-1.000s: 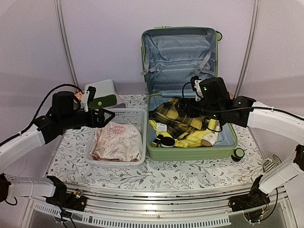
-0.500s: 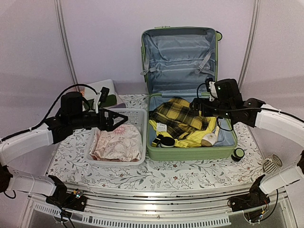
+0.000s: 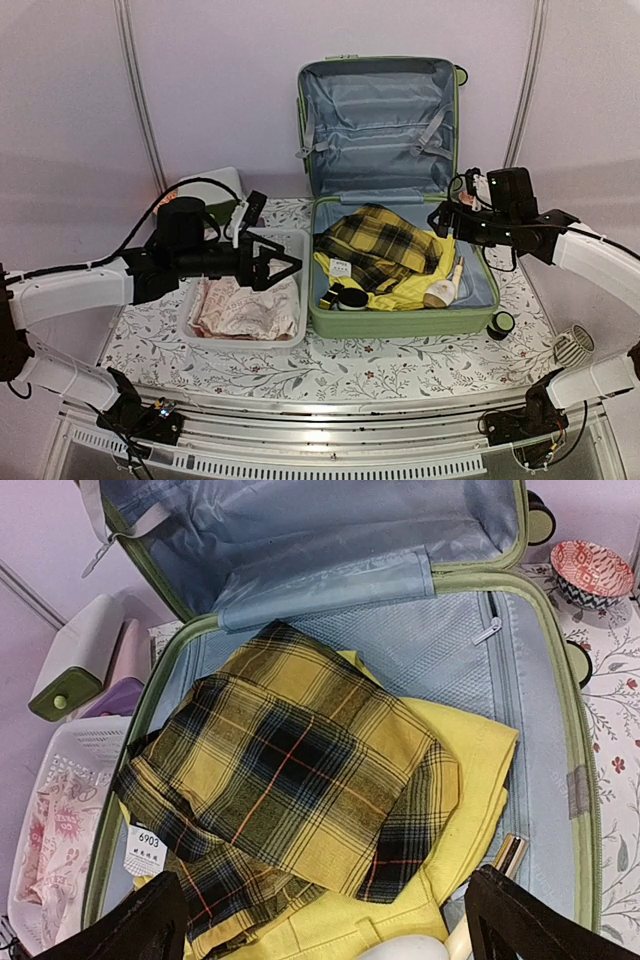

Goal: Open, take out, and arrange the luggage
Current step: Adjust the clothes in the opened luggage.

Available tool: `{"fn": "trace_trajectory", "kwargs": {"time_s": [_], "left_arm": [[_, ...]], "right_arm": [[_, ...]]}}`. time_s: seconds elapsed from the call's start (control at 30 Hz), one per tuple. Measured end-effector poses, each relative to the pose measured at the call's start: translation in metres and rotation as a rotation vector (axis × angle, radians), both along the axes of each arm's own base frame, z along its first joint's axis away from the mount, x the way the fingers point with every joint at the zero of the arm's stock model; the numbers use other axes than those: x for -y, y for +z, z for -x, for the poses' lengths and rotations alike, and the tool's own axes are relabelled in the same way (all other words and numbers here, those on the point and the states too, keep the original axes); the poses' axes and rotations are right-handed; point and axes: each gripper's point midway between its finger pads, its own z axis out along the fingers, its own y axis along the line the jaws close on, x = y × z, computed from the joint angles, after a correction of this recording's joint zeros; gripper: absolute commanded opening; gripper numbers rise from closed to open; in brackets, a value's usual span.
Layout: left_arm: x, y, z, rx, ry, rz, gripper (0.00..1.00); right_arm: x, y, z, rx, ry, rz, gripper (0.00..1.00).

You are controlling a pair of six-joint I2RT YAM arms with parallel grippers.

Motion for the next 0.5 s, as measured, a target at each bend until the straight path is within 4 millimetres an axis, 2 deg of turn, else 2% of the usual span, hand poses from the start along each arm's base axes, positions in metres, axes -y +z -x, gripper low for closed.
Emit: {"fn": "trace_trajectory", "kwargs": {"time_s": [0.23,0.5], "left_arm": [[0.023,0.018,0.001,0.062,-0.048,0.026,0.98],[0.056,-0.006,-0.024,0.02,-0.034,-0.031,0.97]], "right_arm": [[0.008,0.0,0.003,-0.017,-0.001,-0.055,0.99],[0.01,-0.007,0.008,-0.051,0.031,-0.078,0.98]]}}
